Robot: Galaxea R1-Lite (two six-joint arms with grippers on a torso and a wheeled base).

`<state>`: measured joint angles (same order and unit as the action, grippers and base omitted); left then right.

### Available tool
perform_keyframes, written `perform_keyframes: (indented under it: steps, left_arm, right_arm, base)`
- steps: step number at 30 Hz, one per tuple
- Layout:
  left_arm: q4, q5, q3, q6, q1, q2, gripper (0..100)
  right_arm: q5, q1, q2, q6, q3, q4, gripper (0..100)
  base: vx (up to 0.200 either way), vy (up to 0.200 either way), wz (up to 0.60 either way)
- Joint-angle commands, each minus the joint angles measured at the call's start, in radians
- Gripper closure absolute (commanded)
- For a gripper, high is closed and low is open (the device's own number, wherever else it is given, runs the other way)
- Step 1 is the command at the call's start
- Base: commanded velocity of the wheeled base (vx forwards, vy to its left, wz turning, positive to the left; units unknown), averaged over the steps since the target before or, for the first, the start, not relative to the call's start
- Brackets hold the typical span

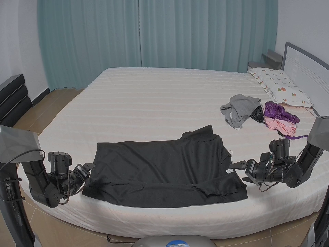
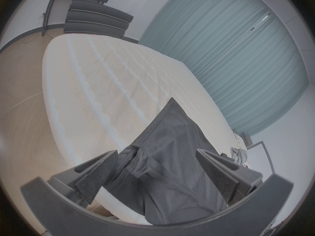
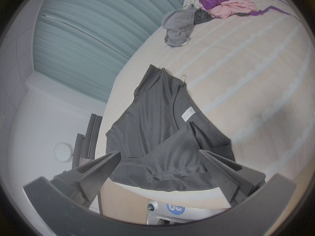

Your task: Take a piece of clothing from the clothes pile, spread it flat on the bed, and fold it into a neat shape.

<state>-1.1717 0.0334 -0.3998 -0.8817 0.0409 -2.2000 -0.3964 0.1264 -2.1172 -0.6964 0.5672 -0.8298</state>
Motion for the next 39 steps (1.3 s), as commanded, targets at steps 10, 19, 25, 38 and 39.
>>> perform_keyframes:
  steps: [10,19,25,38,39]
  left_arm:
    - [0.037,-0.179,0.061,0.036,-0.053,0.086,0]
    - [0.113,-0.230,0.068,0.176,-0.064,0.029,0]
    - [0.115,-0.228,0.039,0.188,-0.053,-0.004,0]
    - [0.112,-0.213,0.012,0.185,-0.064,-0.038,100]
    - [0.112,-0.211,0.015,0.185,-0.068,-0.030,100]
  right_arm:
    - [-0.038,-0.010,-0.004,-0.002,-0.023,-0.005,0]
    - [-0.039,-0.005,-0.010,0.000,-0.026,-0.005,0]
    - [-0.039,-0.005,-0.020,0.001,-0.024,-0.005,0]
    - [-0.039,-0.004,-0.024,0.003,-0.024,-0.005,0]
    - [-0.039,-0.004,-0.024,0.003,-0.026,-0.005,0]
  base:
    - [0.040,0.000,0.00]
    - [0.000,0.000,0.00]
    - [0.000,0.000,0.00]
    - [0.000,0.000,0.00]
    - [0.000,0.000,0.00]
